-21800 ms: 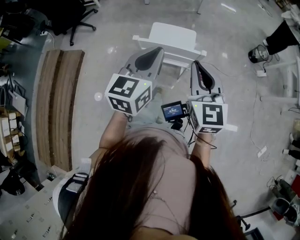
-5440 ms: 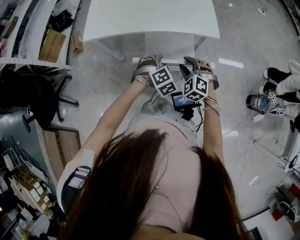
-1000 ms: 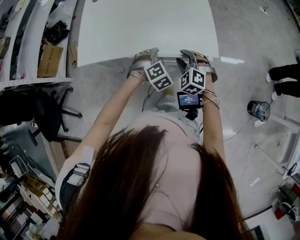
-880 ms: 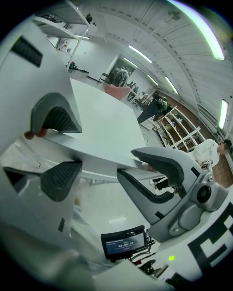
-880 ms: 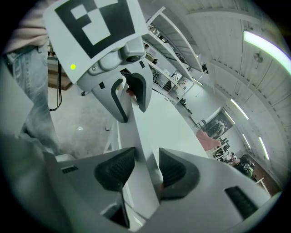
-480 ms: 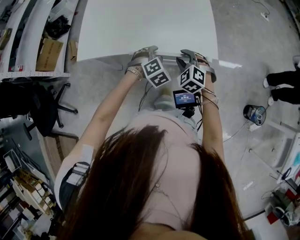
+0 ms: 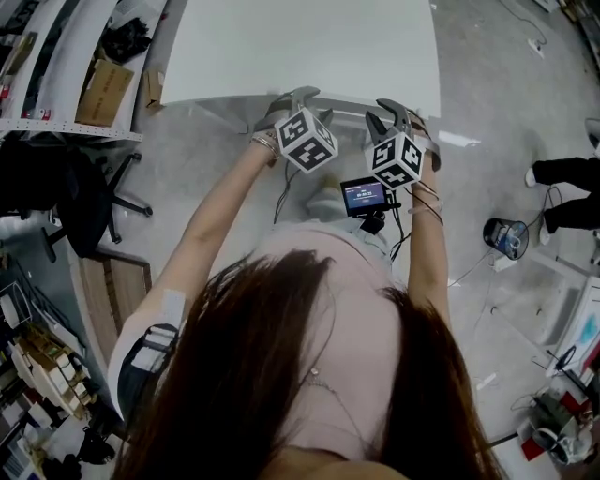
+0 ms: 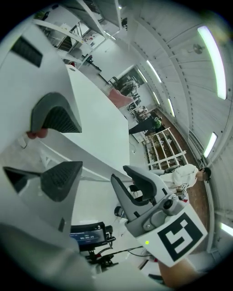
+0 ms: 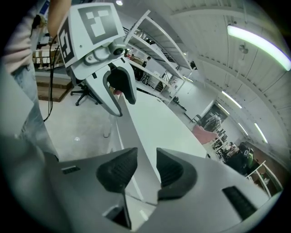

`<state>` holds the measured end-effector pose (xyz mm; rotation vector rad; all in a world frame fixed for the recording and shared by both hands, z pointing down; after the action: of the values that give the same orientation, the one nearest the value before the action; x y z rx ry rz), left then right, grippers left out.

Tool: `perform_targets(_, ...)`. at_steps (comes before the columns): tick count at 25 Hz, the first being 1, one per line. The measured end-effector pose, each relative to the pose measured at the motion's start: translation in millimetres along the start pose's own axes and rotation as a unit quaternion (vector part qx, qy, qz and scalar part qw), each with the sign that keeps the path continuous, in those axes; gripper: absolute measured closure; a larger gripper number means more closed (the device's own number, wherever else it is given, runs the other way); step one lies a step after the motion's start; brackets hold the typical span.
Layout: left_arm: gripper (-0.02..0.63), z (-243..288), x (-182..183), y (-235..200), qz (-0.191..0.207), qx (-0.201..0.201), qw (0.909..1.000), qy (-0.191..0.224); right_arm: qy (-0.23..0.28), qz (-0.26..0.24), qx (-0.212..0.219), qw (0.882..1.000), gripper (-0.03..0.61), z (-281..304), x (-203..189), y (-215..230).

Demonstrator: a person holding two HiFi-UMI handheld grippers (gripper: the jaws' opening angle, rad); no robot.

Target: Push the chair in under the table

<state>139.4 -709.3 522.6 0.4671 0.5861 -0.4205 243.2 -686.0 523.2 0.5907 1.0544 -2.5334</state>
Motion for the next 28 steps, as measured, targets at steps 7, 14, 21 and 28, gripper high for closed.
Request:
perform_targets(7,0.414,-44.1,-6.1,4.6,-0.076,0.004,0.9963,0.038,0.018,0.040,-0.025,0.999,0.434,-30.7,8.8,-10.2)
perform_targets(14,0.466,-96.4,-19.1,15.7,-0.151,0.017,0.9846,0.086,0.058,0.089,-0.061,0.992,0.434,-66.9,32.5,-18.6)
perform_targets(21,0.505,-147.7,-41.8,33.0,-0.208,0.025,0.9701,0.123,0.089,0.134,-0.084,0.983,0.434,-102.7,55.6,-40.2)
perform_targets(28,0.527,-192.1,-52.4,59.4,-0.271,0.007,0.9512,0.148,0.117,0.171,-0.098,0.973,0.437,-144.3,70.1,-65.8)
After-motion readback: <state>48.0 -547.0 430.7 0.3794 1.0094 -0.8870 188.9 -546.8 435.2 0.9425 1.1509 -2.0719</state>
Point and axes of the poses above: the fingertips, and each gripper's own axes: z forward along the fingers, y to its right, x out of its top, the point moved 3 cm from there along -z, backward along the fingers, and after that the axes turned 8 degrees about -z, right-handed, at the moved point
